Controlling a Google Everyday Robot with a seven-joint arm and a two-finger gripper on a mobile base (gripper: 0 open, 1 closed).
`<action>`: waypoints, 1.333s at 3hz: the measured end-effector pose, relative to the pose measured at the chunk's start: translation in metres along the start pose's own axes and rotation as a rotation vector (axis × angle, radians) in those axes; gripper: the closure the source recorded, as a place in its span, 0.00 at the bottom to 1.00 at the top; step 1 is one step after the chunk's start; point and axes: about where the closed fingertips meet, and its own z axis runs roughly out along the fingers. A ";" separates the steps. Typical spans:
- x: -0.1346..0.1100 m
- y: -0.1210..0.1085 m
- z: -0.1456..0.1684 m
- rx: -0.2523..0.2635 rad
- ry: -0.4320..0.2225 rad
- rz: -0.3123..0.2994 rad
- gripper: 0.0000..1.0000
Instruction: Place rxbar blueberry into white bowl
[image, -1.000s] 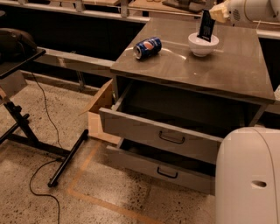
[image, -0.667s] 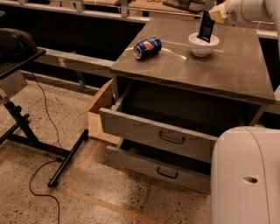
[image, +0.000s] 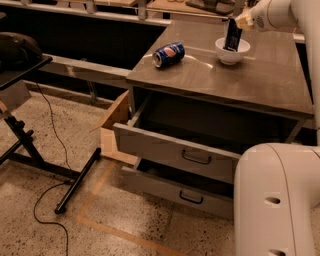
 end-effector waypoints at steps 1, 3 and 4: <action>0.007 0.002 0.003 -0.001 0.030 -0.004 0.36; 0.018 -0.005 -0.010 0.009 0.075 -0.006 0.00; 0.031 -0.036 -0.045 0.068 0.091 0.014 0.00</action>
Offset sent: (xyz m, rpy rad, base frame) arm 0.0251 -0.0346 0.0169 -0.0575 0.0495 -0.0272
